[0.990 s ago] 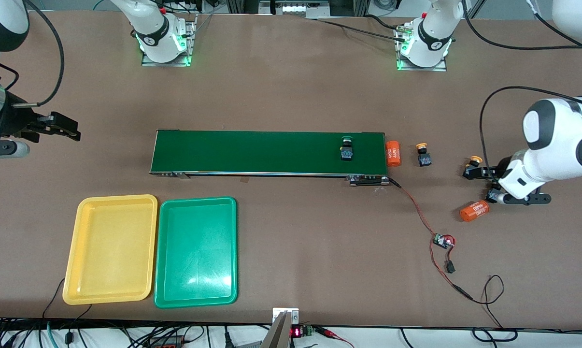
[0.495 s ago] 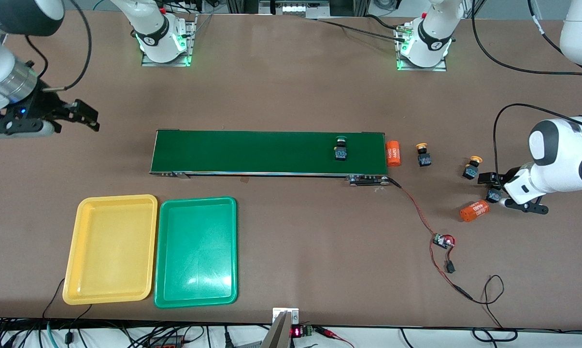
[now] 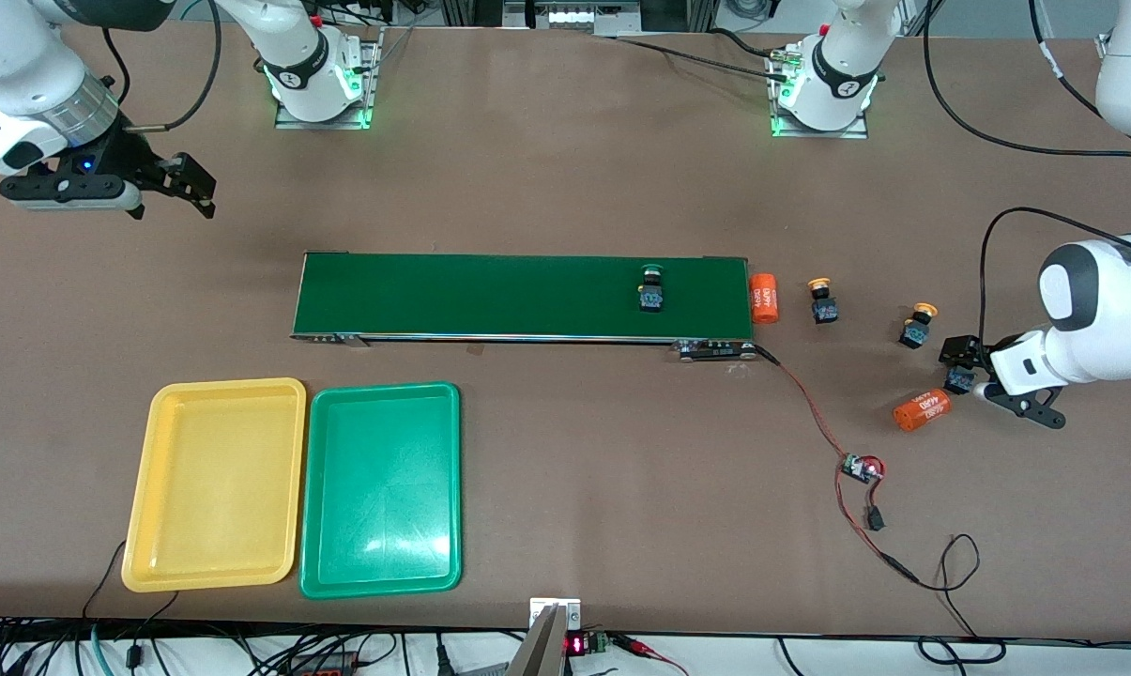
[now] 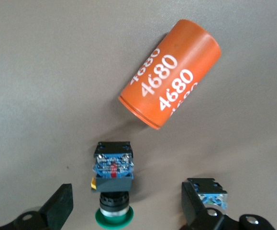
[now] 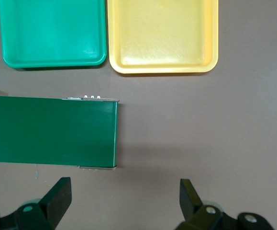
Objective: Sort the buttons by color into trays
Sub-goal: 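Grasp another push button with the left gripper while the right gripper approaches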
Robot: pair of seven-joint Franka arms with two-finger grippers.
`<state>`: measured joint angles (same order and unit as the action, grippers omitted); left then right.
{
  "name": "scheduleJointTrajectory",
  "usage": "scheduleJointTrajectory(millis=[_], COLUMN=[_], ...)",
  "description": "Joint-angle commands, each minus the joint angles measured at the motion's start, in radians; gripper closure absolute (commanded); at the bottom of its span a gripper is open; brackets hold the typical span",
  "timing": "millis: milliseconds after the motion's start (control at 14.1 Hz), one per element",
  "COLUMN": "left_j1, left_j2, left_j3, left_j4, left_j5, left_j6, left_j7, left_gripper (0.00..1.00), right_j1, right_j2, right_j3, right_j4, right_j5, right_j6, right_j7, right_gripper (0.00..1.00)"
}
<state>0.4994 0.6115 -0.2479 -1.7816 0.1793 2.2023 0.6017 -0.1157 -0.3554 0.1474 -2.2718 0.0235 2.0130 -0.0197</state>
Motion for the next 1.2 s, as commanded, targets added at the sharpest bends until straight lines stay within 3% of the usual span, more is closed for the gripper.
scheduleJointTrajectory(millis=[0,354,495,566,778,919,1131], left_j1=[0.037,0.039,0.039,0.039,0.041,0.041,0.041], left_j2=[0.043,0.077,0.076,0.077,0.076,0.065,-0.047], left_j3=[-0.017,-0.017,-0.017,-0.017,-0.017,-0.019,-0.079], left_j4=[0.039,0.036,0.037,0.037,0.037,0.039,0.034], left_j5=[0.017,0.016,0.016,0.016,0.016,0.014,0.008], left_j6=[0.004,0.025,0.025,0.025,0.025,0.022,-0.088], left_j7=[0.075,0.089,0.089,0.089,0.113,0.191,0.182], left_gripper=[0.00,0.02,0.25,0.46,0.86,0.97,0.99], right_j1=[-0.002,0.022,0.018,0.010,0.010,0.017,0.065], right_j2=[-0.019,-0.016,-0.005,-0.001,0.001,0.007,0.019], right_j3=[0.003,0.008,0.005,0.005,0.000,0.001,0.009], right_j4=[-0.020,-0.018,-0.012,-0.011,-0.012,-0.012,-0.012], right_j5=[0.018,0.016,0.016,0.016,0.018,0.018,0.019], right_j6=[0.020,0.020,0.007,-0.003,-0.008,-0.010,-0.005], right_j7=[-0.008,-0.028,-0.100,-0.133,-0.115,-0.050,0.096], right_gripper=[0.00,0.00,0.00,0.00,0.00,0.00,0.00])
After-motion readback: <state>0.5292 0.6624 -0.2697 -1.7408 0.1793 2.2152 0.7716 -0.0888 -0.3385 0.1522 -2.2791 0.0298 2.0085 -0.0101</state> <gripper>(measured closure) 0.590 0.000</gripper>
